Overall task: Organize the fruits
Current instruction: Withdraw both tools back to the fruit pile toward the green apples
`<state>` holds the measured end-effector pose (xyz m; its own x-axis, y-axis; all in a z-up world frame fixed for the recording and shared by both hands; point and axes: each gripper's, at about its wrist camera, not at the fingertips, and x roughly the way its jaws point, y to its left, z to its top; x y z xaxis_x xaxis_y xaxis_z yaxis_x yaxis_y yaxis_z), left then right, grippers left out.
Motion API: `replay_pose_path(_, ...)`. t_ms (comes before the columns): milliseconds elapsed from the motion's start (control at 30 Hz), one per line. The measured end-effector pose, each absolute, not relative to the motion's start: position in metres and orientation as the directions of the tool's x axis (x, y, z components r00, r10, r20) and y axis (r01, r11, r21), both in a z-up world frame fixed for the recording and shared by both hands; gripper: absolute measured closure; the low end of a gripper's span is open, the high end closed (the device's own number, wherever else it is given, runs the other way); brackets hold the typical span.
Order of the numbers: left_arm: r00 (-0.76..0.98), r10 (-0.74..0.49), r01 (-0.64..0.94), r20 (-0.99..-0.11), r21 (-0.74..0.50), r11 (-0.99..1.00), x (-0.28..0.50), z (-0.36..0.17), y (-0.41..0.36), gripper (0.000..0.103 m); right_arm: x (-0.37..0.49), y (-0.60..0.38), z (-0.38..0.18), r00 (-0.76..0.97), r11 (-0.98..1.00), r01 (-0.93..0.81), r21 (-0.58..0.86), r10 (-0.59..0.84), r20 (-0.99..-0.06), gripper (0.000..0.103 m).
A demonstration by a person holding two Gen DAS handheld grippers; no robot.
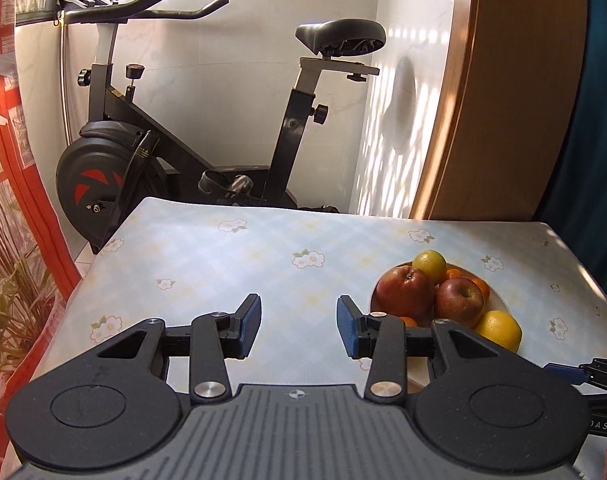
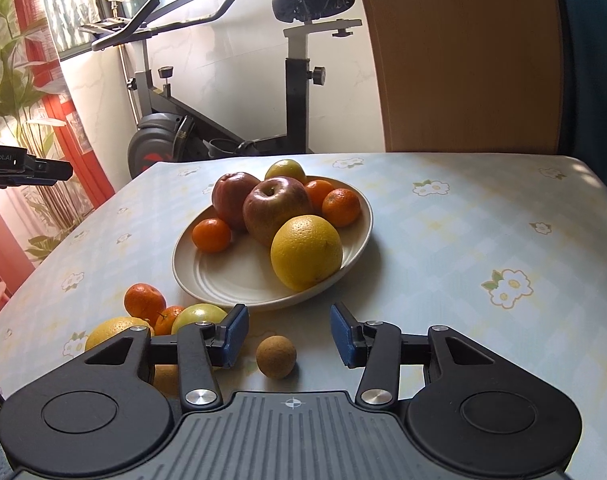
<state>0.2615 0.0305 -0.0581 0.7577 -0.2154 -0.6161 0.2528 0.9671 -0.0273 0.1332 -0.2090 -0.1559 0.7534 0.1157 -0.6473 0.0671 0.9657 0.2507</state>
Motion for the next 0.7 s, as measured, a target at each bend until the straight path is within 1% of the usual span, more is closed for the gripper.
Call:
replay_pose_path(433, 0.700, -0.277, 0.322, -0.658, -0.055, 0.945, 0.252, -0.076, 0.013, 0.059, 0.142, -0.194, -0.149, 0.747, 0.961, 0.003, 0.275, 0.181, -0.640, 0.061)
replay_pose_path(700, 0.675, -0.299, 0.348, -0.675, -0.066, 0.935, 0.247, -0.085, 0.001, 0.059, 0.161, -0.176, -0.141, 0.732, 0.963, -0.048, 0.264, 0.214, -0.647, 0.069)
